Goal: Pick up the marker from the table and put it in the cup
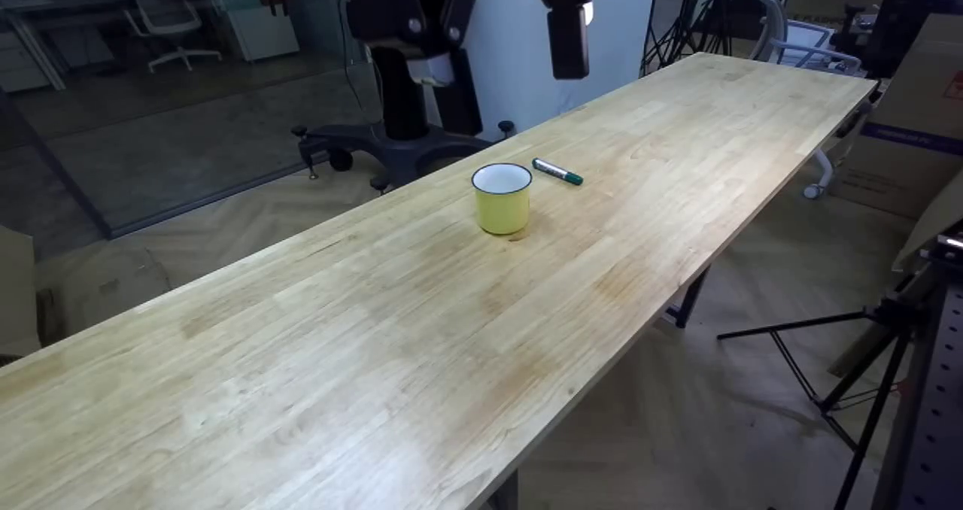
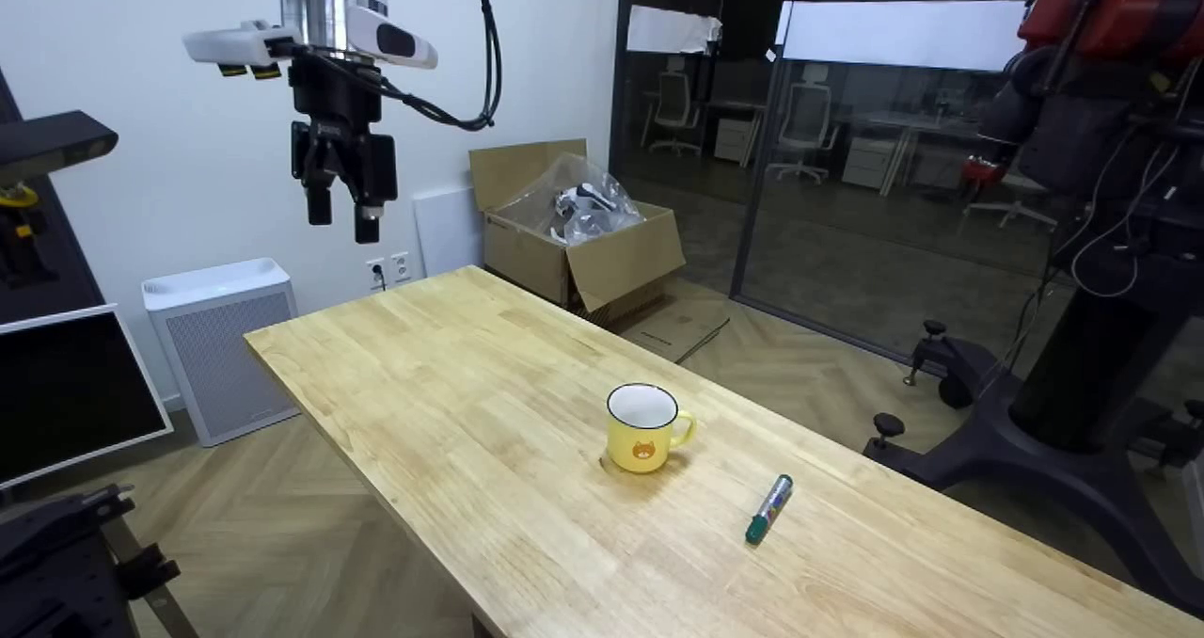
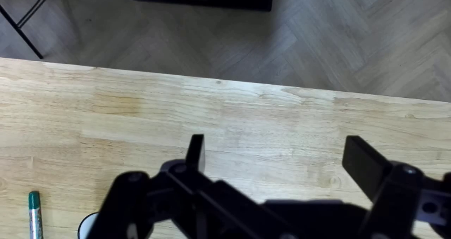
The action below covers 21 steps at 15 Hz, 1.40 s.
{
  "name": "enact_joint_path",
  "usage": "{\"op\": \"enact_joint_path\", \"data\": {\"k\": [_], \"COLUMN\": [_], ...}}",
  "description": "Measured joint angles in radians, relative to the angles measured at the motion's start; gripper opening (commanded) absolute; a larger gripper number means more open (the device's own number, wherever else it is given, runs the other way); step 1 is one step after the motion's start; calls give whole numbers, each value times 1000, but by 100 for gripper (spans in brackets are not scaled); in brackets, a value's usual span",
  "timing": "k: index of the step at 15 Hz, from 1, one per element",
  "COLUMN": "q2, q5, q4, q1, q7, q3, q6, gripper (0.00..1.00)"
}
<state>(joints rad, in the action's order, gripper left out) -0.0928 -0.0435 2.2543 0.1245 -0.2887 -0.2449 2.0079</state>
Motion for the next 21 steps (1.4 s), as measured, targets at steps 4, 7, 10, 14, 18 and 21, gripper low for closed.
{"op": "enact_joint_path", "data": {"k": [4, 7, 10, 14, 18, 21], "q2": [0, 2, 6, 7, 8, 14], "q5": [48, 70, 81, 81, 81, 57], "q4": [13, 16, 21, 37, 38, 34], "q1": [-5, -37, -92, -150, -129, -139], "q7": [-46, -77, -87, -64, -67, 7], "q3": [20, 73, 140, 209, 194, 218], "q6": [134, 261, 369, 433, 432, 429], "gripper": [100, 100, 100, 100, 100, 100]}}
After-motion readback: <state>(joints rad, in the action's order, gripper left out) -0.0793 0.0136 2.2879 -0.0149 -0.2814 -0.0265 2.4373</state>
